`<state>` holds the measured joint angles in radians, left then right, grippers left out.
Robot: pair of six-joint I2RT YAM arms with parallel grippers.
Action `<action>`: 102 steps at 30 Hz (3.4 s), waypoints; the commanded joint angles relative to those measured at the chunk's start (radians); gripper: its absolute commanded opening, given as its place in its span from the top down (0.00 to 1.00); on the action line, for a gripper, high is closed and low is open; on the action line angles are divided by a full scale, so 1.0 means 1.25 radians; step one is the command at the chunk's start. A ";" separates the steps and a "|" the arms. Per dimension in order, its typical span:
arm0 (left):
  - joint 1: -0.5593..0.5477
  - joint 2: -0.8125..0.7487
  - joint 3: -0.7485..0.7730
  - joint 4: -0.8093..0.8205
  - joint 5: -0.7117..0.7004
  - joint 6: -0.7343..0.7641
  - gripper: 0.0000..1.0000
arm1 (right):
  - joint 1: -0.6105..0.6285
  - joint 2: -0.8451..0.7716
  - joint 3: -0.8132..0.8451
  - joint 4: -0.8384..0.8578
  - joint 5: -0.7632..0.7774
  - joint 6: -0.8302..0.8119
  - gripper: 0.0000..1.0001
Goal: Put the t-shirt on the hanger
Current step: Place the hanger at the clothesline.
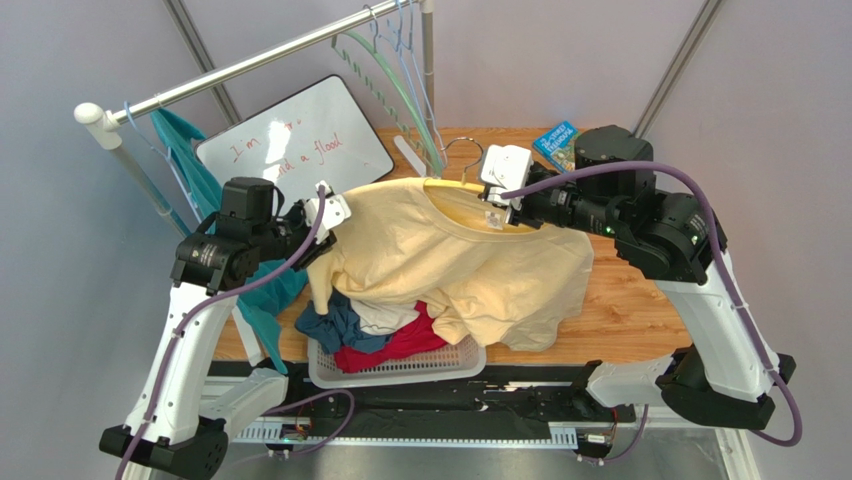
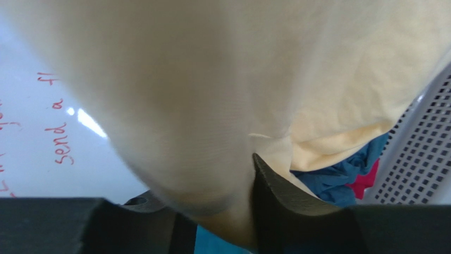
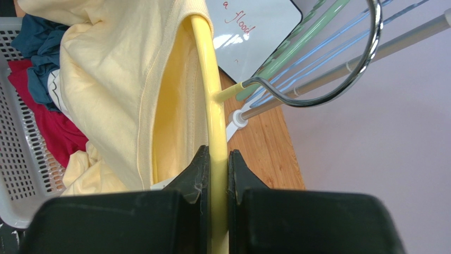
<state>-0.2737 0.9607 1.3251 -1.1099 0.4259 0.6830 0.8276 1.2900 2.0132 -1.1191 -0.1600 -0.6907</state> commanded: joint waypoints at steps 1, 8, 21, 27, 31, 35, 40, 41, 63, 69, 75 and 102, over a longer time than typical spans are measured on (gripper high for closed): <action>0.048 0.005 0.062 0.035 -0.039 0.012 0.59 | -0.004 -0.043 0.001 0.079 0.034 -0.029 1.00; 0.085 0.002 0.119 0.084 -0.111 0.012 1.00 | -0.008 -0.059 -0.051 0.094 0.054 -0.049 1.00; 0.171 -0.038 0.081 0.234 0.090 -0.130 0.53 | -0.029 -0.010 0.009 0.159 0.027 -0.014 1.00; 0.171 -0.212 -0.099 0.396 0.274 -0.254 0.23 | -0.029 0.107 0.202 0.179 0.027 -0.009 1.00; 0.170 -0.314 -0.242 0.420 0.333 -0.274 0.14 | -0.029 0.140 0.300 0.225 0.022 -0.019 1.00; 0.152 -0.343 -0.349 0.486 0.314 -0.327 0.01 | -0.026 0.138 0.292 0.328 0.005 -0.028 1.00; 0.027 -0.212 -0.412 0.654 0.179 -0.375 0.01 | -0.028 0.139 0.289 0.390 -0.007 -0.022 1.00; 0.001 -0.188 -0.415 0.672 0.167 -0.373 0.01 | -0.026 0.142 0.288 0.396 -0.005 -0.022 1.00; -0.457 0.219 -0.400 1.136 -0.025 -0.603 0.57 | -0.028 0.130 0.233 0.456 0.047 -0.037 1.00; -0.412 0.189 -0.374 1.096 -0.128 -0.553 1.00 | -0.028 0.128 0.218 0.467 0.047 -0.037 1.00; -0.149 0.084 -0.255 0.953 -0.163 -0.526 1.00 | -0.028 0.123 0.198 0.491 0.027 -0.035 1.00; 0.142 -0.134 -0.358 0.629 0.057 -0.571 0.32 | 0.025 0.445 0.289 0.505 0.172 0.134 1.00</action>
<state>-0.1429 0.9089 0.8574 -0.2821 0.3813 0.0372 0.8394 1.8347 2.2299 -0.6083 -0.0364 -0.5606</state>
